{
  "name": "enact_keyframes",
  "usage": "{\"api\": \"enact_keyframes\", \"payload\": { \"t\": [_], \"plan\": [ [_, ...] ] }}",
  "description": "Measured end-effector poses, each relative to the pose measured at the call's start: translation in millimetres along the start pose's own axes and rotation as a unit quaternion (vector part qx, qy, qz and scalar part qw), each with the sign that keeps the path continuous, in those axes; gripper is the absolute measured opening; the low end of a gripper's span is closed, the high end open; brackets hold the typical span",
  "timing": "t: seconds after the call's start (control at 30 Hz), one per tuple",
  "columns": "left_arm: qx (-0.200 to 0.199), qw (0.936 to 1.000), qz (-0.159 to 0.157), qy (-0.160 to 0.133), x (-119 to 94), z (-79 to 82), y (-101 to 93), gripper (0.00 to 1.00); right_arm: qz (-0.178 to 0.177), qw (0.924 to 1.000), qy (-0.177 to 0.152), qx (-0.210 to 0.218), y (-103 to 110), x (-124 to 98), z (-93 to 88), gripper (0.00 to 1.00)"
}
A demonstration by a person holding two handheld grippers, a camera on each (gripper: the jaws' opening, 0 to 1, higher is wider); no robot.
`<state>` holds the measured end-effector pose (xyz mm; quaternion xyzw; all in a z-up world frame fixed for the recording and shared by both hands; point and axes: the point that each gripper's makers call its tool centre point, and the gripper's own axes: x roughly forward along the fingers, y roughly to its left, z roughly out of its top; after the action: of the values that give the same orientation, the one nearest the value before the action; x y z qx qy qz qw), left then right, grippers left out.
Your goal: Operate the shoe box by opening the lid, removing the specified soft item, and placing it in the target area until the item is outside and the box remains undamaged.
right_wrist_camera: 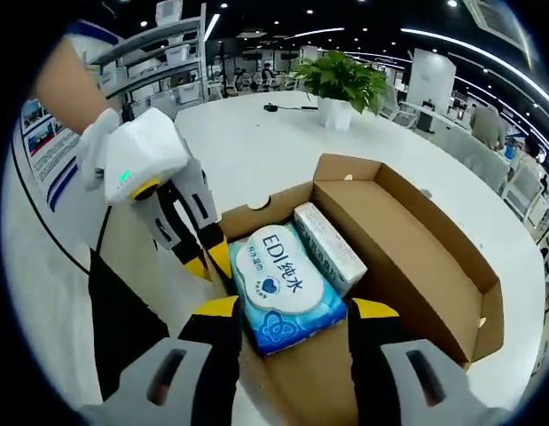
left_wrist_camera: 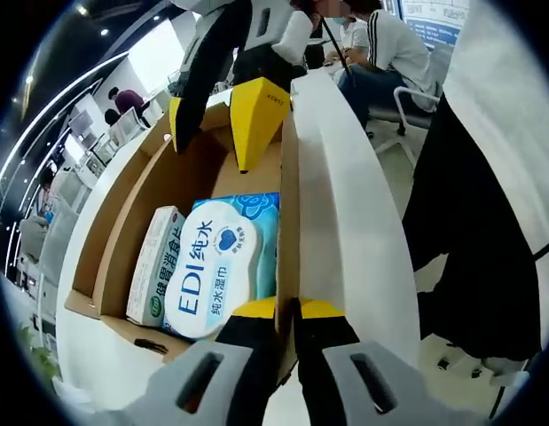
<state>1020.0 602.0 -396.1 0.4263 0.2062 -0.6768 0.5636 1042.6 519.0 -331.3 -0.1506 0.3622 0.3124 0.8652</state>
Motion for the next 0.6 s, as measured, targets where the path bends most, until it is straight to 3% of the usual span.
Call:
{"api": "enact_keyframes", "payload": {
  "t": [0.33, 0.6],
  "plan": [
    [0.006, 0.9998, -0.010, -0.016, -2, 3.3, -0.2, 0.05, 0.011, 0.9998, 0.015, 0.005, 4, 3, -5.1, 0.49],
    [-0.024, 0.9990, -0.035, -0.010, -8, 7.5, 3.3, 0.06, 0.013, 0.9996, 0.022, -0.016, 14, 11, -3.1, 0.48]
  ]
}}
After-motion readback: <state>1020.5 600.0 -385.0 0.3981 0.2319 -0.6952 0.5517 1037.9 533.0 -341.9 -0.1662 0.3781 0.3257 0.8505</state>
